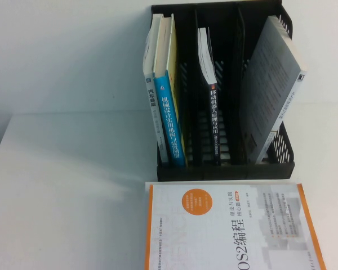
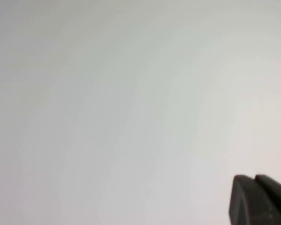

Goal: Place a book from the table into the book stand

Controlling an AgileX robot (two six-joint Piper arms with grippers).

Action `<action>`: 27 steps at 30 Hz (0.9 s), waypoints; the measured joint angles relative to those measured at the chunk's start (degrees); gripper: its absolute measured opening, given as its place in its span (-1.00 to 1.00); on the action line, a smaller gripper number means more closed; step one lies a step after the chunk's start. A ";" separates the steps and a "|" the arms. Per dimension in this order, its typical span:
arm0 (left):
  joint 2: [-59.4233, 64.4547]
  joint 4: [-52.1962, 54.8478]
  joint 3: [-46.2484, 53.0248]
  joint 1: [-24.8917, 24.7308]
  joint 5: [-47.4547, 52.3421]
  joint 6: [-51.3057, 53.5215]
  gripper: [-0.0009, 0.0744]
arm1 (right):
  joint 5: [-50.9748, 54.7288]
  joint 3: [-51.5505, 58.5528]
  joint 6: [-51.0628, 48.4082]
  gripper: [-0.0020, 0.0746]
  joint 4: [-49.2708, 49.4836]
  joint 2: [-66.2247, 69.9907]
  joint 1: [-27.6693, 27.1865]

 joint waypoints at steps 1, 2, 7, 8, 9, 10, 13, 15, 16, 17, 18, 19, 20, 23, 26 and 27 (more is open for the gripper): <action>1.93 0.00 -1.76 0.00 2.86 -0.15 -0.99 | 5.63 -2.53 -0.85 -0.96 -0.91 2.12 0.00; 4.22 0.00 -3.64 -0.27 6.34 -0.40 -0.99 | 11.31 -4.59 -1.27 -0.96 -2.03 4.27 0.00; 12.63 -1.96 -8.03 -5.95 21.49 -0.29 -0.99 | 34.37 -8.04 -2.70 -0.96 -6.86 14.18 0.00; 14.15 -3.31 -8.13 -7.59 24.80 0.42 -0.99 | 38.29 -8.04 -2.82 -0.96 -7.15 15.66 0.00; 15.68 -4.95 -8.22 -9.26 27.89 1.40 -0.99 | 41.42 -7.89 -2.65 -0.96 -7.15 16.66 0.00; 16.90 -6.38 -8.22 -10.57 30.23 2.27 -0.99 | 43.34 -7.55 -2.30 -0.96 -6.87 17.63 0.00; 21.34 -9.45 -8.22 -14.81 35.21 7.87 -0.99 | 45.17 -6.20 -1.94 -0.96 -2.24 18.83 0.00; 23.57 -10.51 -8.22 -16.55 35.05 11.16 -0.99 | 45.33 -4.90 -1.80 -0.96 1.79 19.28 0.00; 24.27 -10.76 -8.22 -16.78 34.05 11.68 -0.99 | 45.61 -4.01 -1.80 -0.96 4.18 19.32 0.00; 24.74 -11.14 -8.22 -17.03 32.78 12.18 -0.99 | 45.88 -2.92 -1.80 -0.96 6.35 19.45 0.00; 25.07 -11.97 -8.22 -17.13 31.27 12.27 -0.99 | 45.98 -1.71 -1.80 -0.96 7.92 19.69 0.00; 25.36 -12.76 -8.22 -17.13 30.05 12.41 -0.99 | 46.22 -0.52 -1.80 -0.96 9.56 20.01 0.00; 25.82 -13.74 -8.22 -17.13 28.67 12.67 -0.99 | 46.22 0.66 -1.80 -0.96 10.62 20.60 0.14; 28.21 -15.77 -8.22 -17.13 25.96 14.30 -0.99 | 46.70 3.16 -4.12 -0.96 11.76 22.99 0.63; 32.41 -19.22 -8.36 -17.13 24.82 19.80 -0.99 | 47.10 3.66 -7.83 -0.96 12.18 26.85 0.92; 34.06 -21.39 -8.82 -17.13 25.24 23.11 -0.99 | 47.10 3.78 -8.74 -0.96 12.44 27.90 1.08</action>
